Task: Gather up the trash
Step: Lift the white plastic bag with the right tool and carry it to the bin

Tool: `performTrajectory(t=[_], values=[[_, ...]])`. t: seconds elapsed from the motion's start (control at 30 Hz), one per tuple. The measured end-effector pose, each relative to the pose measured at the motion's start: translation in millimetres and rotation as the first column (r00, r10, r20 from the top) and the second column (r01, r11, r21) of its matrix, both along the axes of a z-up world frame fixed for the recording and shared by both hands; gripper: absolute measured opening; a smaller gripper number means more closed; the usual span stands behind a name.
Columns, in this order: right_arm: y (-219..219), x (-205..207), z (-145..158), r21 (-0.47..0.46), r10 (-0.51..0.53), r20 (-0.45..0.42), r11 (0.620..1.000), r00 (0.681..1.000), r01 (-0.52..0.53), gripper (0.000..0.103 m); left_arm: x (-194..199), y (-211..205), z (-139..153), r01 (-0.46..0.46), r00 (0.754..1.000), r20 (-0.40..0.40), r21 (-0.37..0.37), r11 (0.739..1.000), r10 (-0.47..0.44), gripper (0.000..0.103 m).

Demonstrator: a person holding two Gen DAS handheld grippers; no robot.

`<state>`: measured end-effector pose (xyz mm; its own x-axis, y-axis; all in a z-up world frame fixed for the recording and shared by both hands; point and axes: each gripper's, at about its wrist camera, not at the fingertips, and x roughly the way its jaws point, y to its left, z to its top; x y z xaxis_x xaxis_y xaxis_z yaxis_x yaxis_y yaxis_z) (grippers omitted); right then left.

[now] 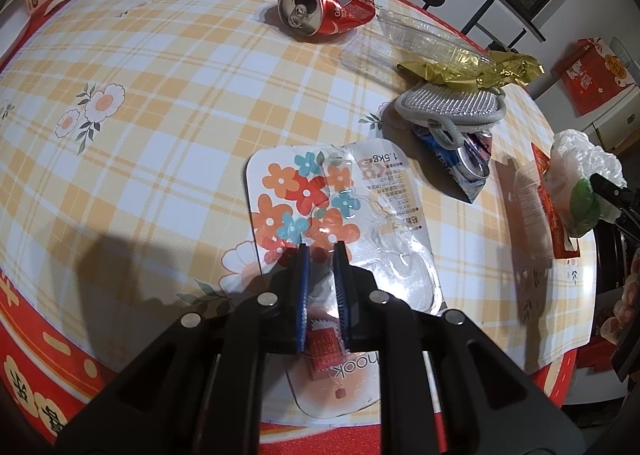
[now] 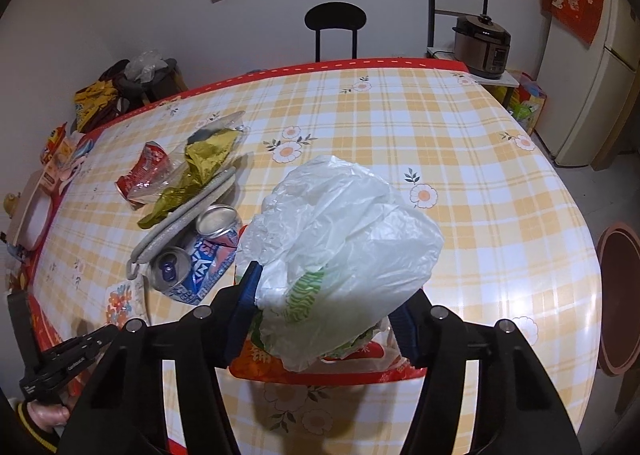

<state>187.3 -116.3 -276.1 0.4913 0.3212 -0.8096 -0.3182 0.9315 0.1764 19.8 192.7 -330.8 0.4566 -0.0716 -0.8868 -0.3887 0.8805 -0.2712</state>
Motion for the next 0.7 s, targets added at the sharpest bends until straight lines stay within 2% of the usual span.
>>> performTrajectory(t=[0.27, 0.47, 0.7], values=[[4, -13, 19, 0.026, 0.033, 0.044, 0.999, 0.998, -0.034, 0.056, 2, -1, 1, 0.003, 1.000, -0.002, 0.012, 1.000, -0.003, 0.017], [2, -23, 39, 0.051, 0.043, 0.080, 0.998, 0.996, -0.047, 0.056, 2, 3, 1, -0.003, 1.000, 0.000, -0.008, 1.000, 0.003, 0.016], [2, -37, 51, 0.070, 0.065, 0.103, 0.995, 0.993, -0.072, 0.056, -8, 8, 17, 0.009, 0.999, 0.034, 0.008, 1.000, -0.009, 0.013]])
